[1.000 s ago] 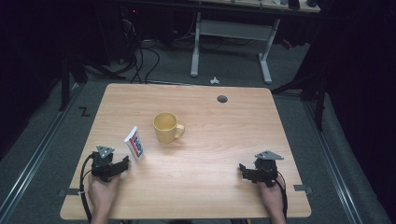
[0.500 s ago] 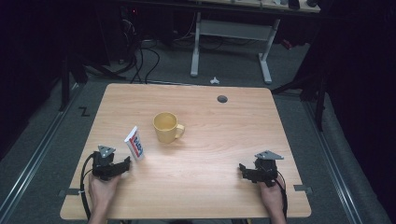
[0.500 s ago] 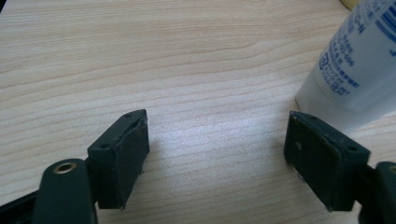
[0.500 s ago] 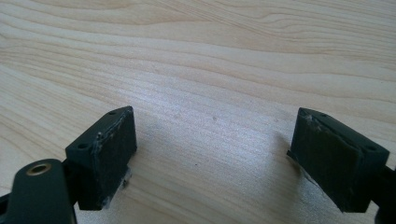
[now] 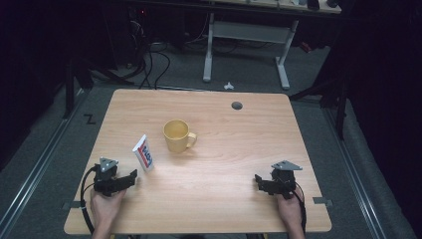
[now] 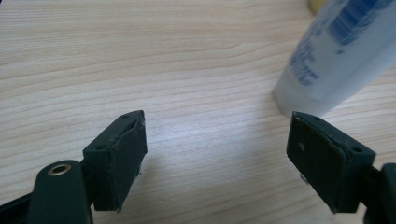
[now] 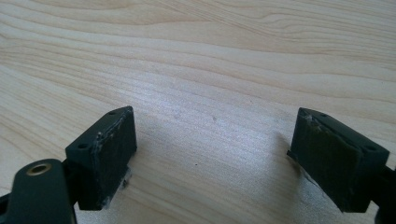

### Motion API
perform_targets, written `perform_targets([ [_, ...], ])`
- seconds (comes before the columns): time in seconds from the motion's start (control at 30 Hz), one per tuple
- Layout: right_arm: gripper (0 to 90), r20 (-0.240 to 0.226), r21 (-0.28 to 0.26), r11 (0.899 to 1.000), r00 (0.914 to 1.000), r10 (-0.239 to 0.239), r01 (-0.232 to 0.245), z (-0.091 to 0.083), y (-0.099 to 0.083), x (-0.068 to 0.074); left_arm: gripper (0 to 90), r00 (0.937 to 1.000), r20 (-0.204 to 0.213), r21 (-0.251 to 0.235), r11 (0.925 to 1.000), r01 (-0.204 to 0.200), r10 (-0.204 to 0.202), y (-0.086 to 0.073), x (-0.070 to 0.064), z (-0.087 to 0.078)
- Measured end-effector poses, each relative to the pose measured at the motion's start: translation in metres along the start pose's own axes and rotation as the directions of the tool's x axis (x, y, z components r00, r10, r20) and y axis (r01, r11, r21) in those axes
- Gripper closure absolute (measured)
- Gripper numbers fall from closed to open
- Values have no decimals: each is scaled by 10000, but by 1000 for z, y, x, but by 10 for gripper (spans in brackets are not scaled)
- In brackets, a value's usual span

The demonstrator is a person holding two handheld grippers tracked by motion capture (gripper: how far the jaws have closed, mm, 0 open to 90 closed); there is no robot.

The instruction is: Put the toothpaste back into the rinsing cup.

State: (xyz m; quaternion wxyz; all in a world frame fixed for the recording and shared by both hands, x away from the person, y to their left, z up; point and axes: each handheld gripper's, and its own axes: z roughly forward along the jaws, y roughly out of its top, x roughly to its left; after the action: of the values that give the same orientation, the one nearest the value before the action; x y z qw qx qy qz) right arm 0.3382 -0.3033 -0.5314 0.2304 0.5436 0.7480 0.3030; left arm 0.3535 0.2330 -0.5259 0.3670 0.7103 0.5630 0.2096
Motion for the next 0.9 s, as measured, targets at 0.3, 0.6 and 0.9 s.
perform_targets([
  [0.3,143,0,0,10000,10000,0,0,0,0,0,239,9989,460,-48,10000,-66,68,-4,-8,-11],
  [0.6,143,0,-1,10000,10000,0,0,0,0,0,277,9960,640,-296,9977,-602,620,-3,-23,-16],
  [0.9,143,0,0,10000,10000,0,0,0,0,0,277,9914,1144,-153,9980,-621,635,-3,-27,-15],
])
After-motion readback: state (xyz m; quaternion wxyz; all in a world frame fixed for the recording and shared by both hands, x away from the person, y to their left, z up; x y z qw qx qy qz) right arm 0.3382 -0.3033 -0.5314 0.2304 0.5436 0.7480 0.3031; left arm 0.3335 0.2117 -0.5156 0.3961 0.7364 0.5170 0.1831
